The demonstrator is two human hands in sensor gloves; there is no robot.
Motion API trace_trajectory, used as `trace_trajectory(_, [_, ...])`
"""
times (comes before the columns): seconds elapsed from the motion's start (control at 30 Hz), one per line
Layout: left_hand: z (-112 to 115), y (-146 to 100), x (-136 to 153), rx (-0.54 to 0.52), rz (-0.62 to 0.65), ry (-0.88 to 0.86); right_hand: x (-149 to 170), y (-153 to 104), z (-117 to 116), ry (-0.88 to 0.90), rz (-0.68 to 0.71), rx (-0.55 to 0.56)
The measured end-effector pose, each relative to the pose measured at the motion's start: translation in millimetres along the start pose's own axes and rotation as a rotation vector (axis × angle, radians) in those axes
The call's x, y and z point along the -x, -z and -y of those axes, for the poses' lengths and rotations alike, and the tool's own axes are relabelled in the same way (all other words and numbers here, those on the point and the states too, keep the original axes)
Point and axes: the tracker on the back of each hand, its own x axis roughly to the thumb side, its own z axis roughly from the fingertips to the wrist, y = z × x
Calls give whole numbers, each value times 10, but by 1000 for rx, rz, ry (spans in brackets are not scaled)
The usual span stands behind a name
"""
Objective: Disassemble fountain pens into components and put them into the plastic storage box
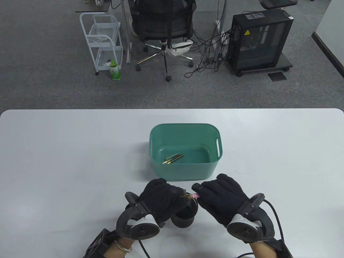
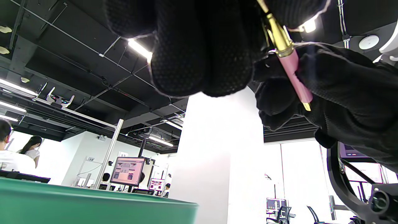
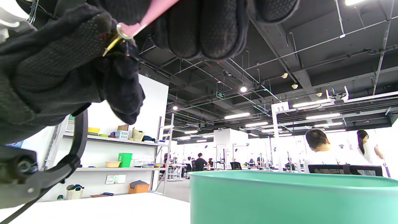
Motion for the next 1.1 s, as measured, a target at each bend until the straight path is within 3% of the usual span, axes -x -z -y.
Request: trace_trajectory(1.1, [17,-5,-21,23,10,24,15,-10,10,-7,-6,7])
